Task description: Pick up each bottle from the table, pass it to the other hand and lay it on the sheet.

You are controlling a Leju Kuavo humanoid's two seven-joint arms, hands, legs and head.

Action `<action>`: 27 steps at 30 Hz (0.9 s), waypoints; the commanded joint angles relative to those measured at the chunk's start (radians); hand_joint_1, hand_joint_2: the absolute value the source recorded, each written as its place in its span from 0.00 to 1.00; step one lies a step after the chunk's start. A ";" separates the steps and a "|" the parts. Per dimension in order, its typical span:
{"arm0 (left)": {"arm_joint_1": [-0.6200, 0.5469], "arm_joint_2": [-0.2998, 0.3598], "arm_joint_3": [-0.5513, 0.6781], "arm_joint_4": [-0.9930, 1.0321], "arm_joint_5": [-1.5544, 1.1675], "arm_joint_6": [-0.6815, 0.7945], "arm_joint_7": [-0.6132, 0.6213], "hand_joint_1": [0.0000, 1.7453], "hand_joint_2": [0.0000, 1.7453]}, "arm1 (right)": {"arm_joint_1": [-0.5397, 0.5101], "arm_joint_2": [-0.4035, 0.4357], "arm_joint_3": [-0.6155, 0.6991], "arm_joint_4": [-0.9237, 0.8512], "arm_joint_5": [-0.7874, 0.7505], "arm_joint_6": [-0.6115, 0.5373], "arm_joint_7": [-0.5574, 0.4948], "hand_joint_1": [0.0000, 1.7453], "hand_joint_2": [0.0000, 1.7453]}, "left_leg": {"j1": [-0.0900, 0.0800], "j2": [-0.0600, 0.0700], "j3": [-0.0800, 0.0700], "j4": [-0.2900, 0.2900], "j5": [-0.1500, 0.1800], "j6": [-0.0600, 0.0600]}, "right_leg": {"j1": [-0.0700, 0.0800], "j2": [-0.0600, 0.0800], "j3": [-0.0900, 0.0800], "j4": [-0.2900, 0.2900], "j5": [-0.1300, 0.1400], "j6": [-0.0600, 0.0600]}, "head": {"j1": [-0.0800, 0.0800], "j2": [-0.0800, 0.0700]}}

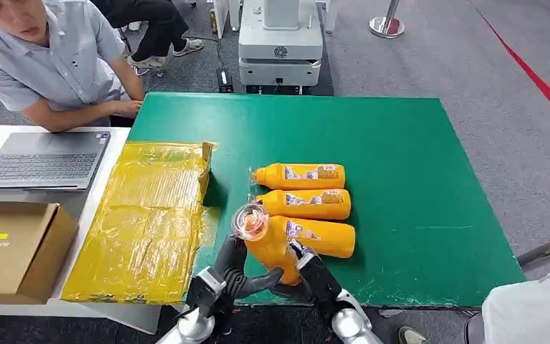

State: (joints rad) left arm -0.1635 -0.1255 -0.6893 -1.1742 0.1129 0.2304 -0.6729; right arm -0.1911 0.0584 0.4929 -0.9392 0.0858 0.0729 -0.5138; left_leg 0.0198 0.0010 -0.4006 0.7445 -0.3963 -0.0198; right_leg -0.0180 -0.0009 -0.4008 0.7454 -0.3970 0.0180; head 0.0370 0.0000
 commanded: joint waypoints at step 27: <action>-0.060 -0.007 -0.040 0.002 0.009 -0.052 0.044 1.00 1.00 | -0.084 0.009 -0.017 0.023 0.046 -0.053 0.004 1.00 1.00 | 0.000 0.000 0.000 0.000 0.000 0.000 | 0.000 0.000 0.000 0.000 0.000 0.000 | 0.000 0.000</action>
State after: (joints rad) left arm -0.1743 -0.1270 -0.7023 -1.1631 0.1102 0.2091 -0.6417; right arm -0.2070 0.0549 0.4826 -0.9190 0.1289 0.0301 -0.5123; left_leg 0.0198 0.0010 -0.4006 0.7445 -0.3963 -0.0198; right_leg -0.0180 -0.0009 -0.4008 0.7454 -0.3970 0.0180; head 0.0366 0.0000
